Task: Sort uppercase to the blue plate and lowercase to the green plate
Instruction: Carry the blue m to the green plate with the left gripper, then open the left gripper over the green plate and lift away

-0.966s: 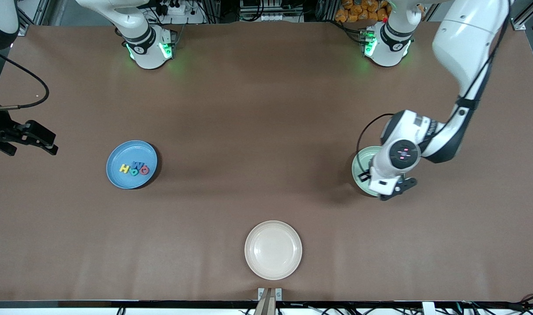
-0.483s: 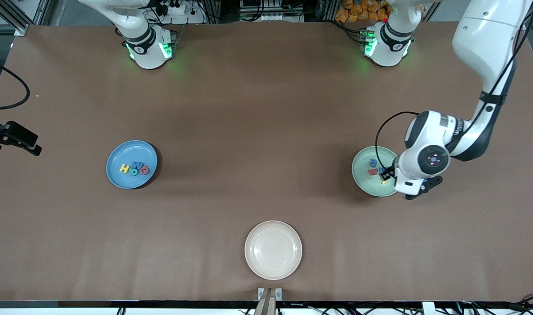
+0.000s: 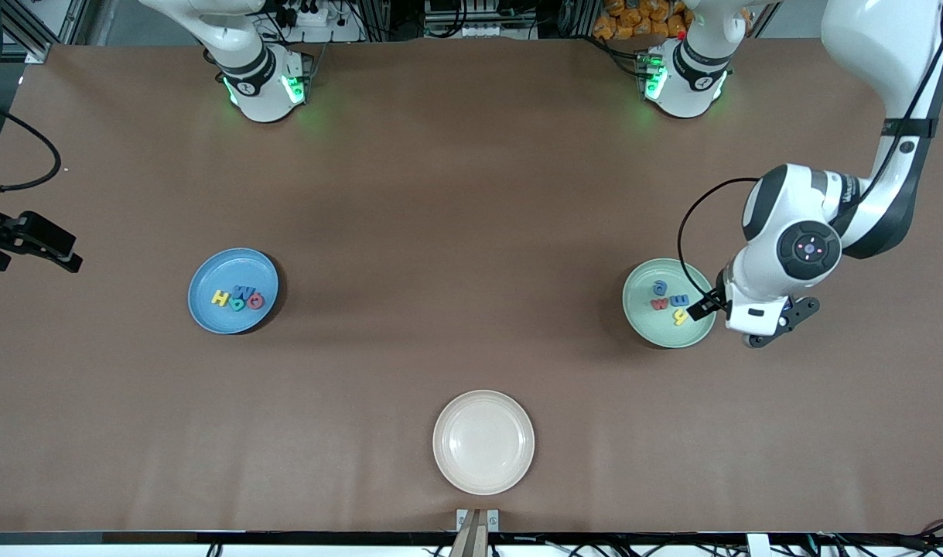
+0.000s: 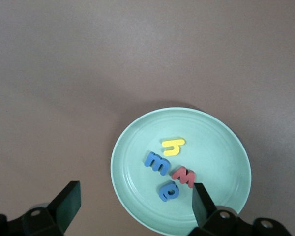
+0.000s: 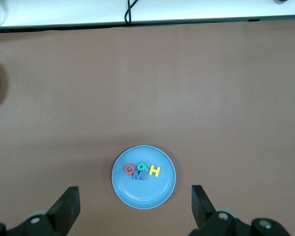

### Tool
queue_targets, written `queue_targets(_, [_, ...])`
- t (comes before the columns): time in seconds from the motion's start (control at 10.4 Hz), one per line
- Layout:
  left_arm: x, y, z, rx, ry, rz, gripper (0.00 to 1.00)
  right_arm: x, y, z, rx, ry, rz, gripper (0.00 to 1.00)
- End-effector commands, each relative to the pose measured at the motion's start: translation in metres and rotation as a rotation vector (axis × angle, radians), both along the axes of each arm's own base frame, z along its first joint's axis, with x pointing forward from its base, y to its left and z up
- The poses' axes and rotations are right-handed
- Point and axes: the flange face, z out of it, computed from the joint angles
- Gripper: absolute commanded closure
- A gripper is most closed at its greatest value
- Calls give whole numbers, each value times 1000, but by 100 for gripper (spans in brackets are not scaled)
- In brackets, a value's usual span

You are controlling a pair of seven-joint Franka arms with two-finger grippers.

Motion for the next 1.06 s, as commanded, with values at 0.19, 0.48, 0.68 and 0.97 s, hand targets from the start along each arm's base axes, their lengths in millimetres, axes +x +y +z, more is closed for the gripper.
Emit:
queue_targets(0.19, [-93,10,50,-71,-90,-110,0,0,-1,9,-15,-3,-23,0])
queue_targets(0.48, [-87,12,97,-94,-164,-275,0,-3,-2,13,-14,7,-27,0])
queue_targets(0.68, [-59,10,164,-103,-277,-365,0,-6,0,10,-13,39,-26,0])
queue_targets(0.97, [-56,7,234,-93,-194,-566,0,-9,1,6,-16,78,-25,0])
